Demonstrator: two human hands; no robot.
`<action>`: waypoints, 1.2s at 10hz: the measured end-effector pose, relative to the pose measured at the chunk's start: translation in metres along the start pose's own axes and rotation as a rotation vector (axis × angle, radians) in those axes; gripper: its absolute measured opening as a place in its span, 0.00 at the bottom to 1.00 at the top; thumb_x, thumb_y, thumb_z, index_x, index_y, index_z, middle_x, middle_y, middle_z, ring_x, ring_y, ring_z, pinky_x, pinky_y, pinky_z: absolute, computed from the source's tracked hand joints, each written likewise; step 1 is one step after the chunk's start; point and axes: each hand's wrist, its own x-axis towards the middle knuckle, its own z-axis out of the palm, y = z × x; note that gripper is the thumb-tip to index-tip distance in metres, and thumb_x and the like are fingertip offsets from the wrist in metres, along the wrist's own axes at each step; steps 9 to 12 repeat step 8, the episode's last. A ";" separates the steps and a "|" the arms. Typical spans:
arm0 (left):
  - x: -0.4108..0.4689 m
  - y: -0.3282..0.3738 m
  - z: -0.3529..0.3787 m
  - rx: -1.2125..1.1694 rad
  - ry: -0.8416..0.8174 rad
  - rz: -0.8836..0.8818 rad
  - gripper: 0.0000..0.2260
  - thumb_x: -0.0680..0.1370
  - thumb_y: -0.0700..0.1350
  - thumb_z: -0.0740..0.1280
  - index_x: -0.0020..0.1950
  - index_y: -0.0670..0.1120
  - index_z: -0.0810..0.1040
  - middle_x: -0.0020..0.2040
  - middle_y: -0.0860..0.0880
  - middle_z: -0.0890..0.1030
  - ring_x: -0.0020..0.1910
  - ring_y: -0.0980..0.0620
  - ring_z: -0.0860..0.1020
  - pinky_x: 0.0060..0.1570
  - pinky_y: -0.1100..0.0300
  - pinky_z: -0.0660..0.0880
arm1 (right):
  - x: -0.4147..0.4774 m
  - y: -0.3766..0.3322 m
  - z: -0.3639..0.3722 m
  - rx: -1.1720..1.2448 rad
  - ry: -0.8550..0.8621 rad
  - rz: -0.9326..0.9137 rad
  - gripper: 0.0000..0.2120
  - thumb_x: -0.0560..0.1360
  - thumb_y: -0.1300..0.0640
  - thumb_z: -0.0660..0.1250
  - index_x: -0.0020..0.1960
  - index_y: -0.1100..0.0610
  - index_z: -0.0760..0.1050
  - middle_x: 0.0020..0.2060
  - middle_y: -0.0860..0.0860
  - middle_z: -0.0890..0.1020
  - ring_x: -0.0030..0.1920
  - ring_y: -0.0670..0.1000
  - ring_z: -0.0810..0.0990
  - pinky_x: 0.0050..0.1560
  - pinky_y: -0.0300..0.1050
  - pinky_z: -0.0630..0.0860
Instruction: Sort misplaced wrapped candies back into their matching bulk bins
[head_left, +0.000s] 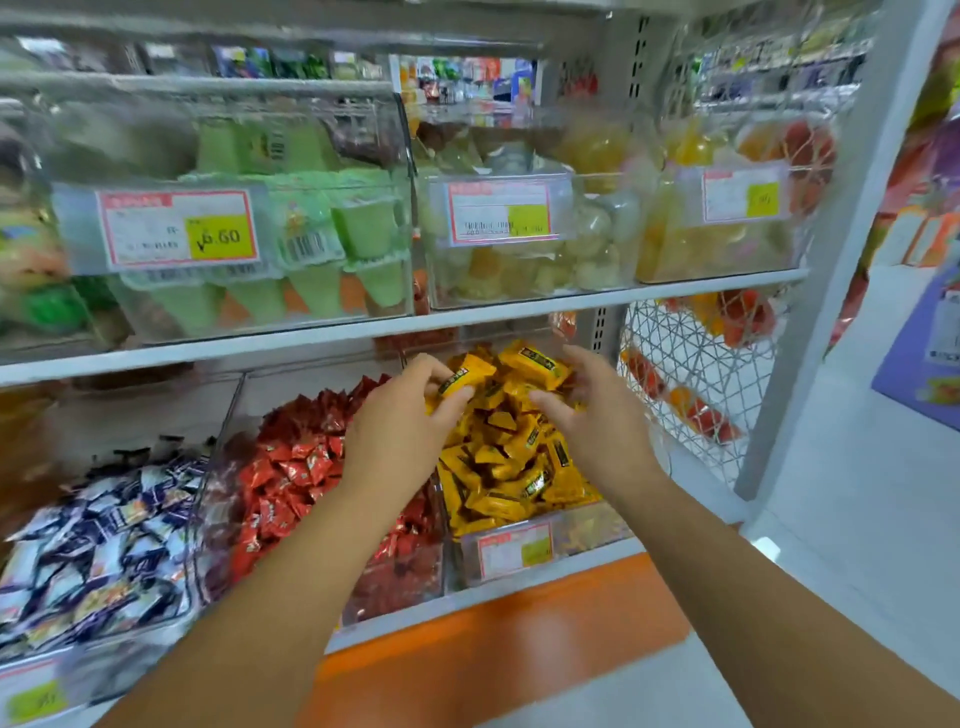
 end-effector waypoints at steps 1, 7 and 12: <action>0.009 -0.018 0.016 -0.031 -0.127 -0.050 0.20 0.75 0.58 0.68 0.64 0.53 0.74 0.59 0.51 0.78 0.54 0.53 0.74 0.49 0.59 0.69 | 0.008 0.018 0.009 -0.095 -0.055 0.068 0.25 0.75 0.52 0.70 0.70 0.51 0.69 0.63 0.50 0.75 0.60 0.49 0.75 0.61 0.51 0.74; -0.021 -0.038 -0.019 0.279 -0.412 0.095 0.24 0.81 0.58 0.54 0.77 0.56 0.58 0.78 0.57 0.53 0.77 0.57 0.47 0.76 0.51 0.48 | -0.020 0.010 0.020 -0.658 -0.483 -0.106 0.22 0.81 0.46 0.57 0.74 0.47 0.62 0.73 0.53 0.63 0.74 0.58 0.57 0.73 0.53 0.57; -0.031 -0.044 -0.038 0.369 -0.413 0.052 0.26 0.81 0.59 0.54 0.78 0.54 0.54 0.79 0.55 0.50 0.78 0.56 0.45 0.76 0.53 0.47 | -0.024 -0.003 0.017 -0.602 -0.529 -0.130 0.23 0.82 0.48 0.56 0.76 0.49 0.60 0.73 0.53 0.62 0.73 0.56 0.59 0.72 0.50 0.58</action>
